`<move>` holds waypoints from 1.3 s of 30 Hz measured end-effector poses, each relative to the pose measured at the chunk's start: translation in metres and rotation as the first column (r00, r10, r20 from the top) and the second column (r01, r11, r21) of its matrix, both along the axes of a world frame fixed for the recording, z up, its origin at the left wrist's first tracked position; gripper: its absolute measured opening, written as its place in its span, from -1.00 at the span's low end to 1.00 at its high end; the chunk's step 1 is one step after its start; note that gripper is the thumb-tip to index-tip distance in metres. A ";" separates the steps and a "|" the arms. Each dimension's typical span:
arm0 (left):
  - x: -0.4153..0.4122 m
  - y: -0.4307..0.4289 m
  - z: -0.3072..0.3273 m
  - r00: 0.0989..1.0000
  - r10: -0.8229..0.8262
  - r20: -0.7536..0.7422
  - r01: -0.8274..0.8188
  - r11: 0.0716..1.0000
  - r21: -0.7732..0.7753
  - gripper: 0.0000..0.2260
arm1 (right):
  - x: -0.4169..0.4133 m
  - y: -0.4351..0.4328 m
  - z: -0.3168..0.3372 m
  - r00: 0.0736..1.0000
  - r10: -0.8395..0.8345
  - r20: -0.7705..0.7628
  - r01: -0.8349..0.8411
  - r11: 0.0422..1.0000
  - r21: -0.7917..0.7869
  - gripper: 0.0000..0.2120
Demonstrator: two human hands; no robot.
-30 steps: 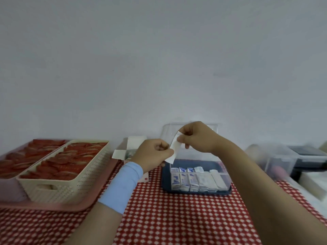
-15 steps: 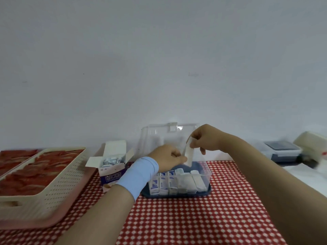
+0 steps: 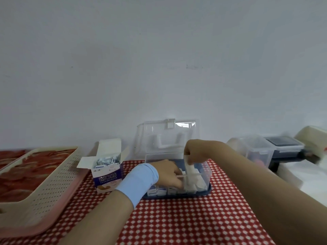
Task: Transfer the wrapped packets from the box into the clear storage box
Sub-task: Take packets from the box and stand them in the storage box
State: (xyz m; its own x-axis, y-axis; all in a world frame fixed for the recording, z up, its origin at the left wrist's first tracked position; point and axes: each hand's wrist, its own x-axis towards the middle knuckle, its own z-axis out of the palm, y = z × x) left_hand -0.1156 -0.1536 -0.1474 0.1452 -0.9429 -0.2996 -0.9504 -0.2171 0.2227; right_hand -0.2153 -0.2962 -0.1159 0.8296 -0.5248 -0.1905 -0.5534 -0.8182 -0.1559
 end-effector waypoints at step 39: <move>-0.013 0.000 -0.003 1.000 -0.008 0.014 0.008 0.999 -0.048 -0.60 | 0.002 0.015 -0.012 0.959 -0.031 -0.282 -0.002 0.993 -0.115 -0.87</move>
State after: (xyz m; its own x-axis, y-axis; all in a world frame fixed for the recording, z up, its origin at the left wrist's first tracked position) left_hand -0.1285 -0.1541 -0.1503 0.1414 -0.9574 -0.2518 -0.9552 -0.1987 0.2192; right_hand -0.2129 -0.2811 -0.1275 0.7426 -0.5679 -0.3551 -0.5733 -0.8131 0.1014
